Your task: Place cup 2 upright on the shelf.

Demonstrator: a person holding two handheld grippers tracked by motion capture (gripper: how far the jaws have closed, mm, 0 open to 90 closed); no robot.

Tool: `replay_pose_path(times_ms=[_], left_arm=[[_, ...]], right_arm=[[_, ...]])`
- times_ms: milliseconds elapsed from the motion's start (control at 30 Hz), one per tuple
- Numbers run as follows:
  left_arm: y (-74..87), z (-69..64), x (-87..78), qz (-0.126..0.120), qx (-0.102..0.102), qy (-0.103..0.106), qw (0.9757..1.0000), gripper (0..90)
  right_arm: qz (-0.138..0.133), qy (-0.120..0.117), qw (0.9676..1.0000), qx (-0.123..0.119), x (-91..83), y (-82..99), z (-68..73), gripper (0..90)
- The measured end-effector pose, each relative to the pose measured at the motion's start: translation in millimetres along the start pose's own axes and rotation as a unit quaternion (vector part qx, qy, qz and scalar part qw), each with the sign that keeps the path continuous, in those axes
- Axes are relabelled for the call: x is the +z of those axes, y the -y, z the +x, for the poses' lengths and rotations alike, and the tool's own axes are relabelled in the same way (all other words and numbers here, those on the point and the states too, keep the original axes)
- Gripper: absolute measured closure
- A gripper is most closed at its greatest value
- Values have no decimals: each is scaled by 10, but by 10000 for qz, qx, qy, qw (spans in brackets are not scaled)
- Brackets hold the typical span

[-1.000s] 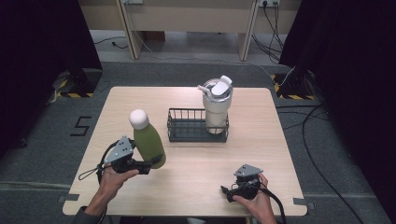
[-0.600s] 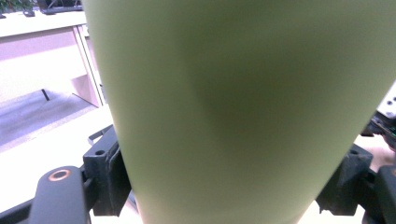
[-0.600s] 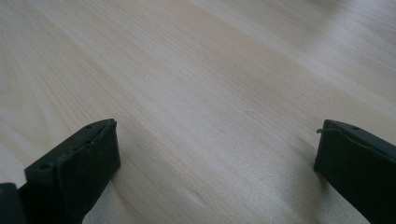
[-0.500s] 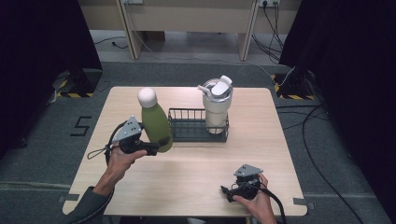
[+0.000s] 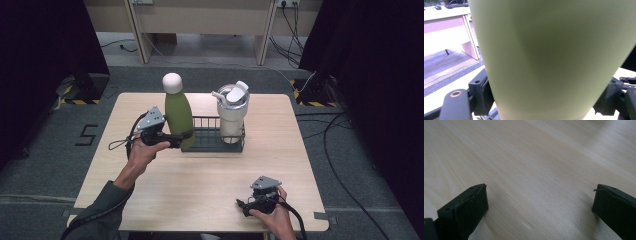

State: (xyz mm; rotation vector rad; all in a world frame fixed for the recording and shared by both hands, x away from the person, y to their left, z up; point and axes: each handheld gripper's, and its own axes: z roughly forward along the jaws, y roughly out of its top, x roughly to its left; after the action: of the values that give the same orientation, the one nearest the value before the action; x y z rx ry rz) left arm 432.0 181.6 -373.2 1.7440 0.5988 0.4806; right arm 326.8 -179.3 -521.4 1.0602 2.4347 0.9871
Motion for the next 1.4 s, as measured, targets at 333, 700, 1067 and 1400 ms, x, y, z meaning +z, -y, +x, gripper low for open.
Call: replay_pose_path(times_ms=[333, 700, 1067, 1400], left_arm=[[-83, 134, 203, 13, -91, -75, 9999, 206], [-81, 317, 476, 27, -229, -240, 9994, 206], [-34, 375, 646, 60, -320, -353, 9988, 206], [45, 422, 744, 88, -376, -454, 9982, 206]], right_arm=[[4, 5, 10000, -11, -1, 0, -3, 4], [4, 4, 10000, -13, 0, 0, -3, 4], [4, 4, 10000, -12, -1, -1, -3, 4], [4, 5, 10000, -13, -1, -1, -3, 4]])
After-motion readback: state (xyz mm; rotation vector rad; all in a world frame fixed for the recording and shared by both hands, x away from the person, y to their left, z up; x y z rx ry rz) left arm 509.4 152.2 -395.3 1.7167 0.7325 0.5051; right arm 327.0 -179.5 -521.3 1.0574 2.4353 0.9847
